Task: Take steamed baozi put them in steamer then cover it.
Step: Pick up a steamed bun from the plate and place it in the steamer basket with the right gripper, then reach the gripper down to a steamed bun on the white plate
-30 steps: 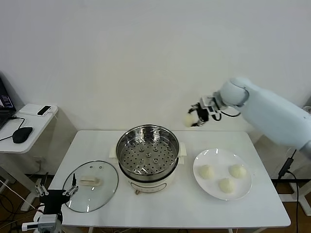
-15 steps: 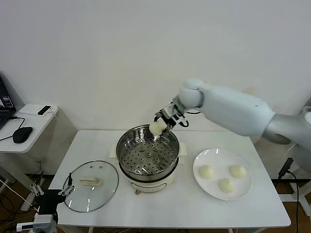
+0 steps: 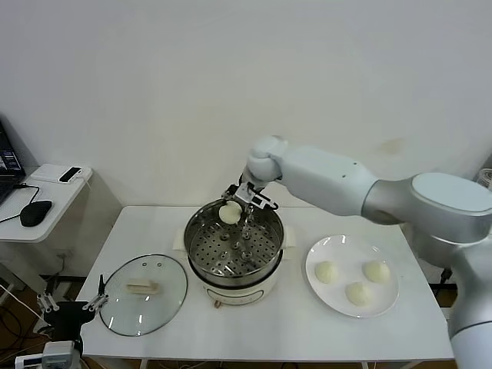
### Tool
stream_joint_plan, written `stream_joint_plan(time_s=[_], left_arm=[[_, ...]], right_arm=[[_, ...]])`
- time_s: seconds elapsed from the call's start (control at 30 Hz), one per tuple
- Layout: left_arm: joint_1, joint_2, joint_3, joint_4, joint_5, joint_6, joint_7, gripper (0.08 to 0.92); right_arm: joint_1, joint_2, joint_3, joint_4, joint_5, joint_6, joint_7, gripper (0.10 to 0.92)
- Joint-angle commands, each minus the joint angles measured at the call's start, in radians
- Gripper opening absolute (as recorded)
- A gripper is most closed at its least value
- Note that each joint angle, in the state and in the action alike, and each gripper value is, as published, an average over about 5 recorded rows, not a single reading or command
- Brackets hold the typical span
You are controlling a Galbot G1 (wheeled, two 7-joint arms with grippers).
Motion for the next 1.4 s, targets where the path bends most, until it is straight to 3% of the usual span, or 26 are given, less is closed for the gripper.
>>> stream_joint_plan(time_s=[0.03,0.4,0.67,0.9,1.23,1.4], left_arm=[[-0.002,-0.001,-0.008,0.003,-0.001,0.001,0.000,0.823],[-0.003,0.000,-0.011,0.001,-0.004,0.000,0.000,0.823],[-0.006,0.002,-0.016,-0.011,-0.008,0.006,0.002,0.823],[-0.004,0.016,-0.036,-0.020,-0.026,0.011,0.017,0.823],[-0.009,0.033,-0.041,-0.037,-0.040,0.019,0.039,0.823],[-0.020,0.048,-0.037,-0.042,-0.047,0.026,0.053,0.823]], right_arm=[[-0.021,0.069,-0.022,-0.081,-0.163,0.121,0.036,0.594],[-0.040,0.074,-0.022,-0.094,-0.180,0.143,0.037,0.637],[-0.002,0.046,-0.018,-0.051,-0.081,0.102,0.005,0.799],[0.124,-0.097,0.014,0.184,0.187,-0.221,-0.130,0.822],[0.193,-0.491,0.048,0.492,0.315,-0.626,-0.210,0.823],[0.157,-0.727,0.069,0.618,0.340,-0.712,-0.208,0.823]])
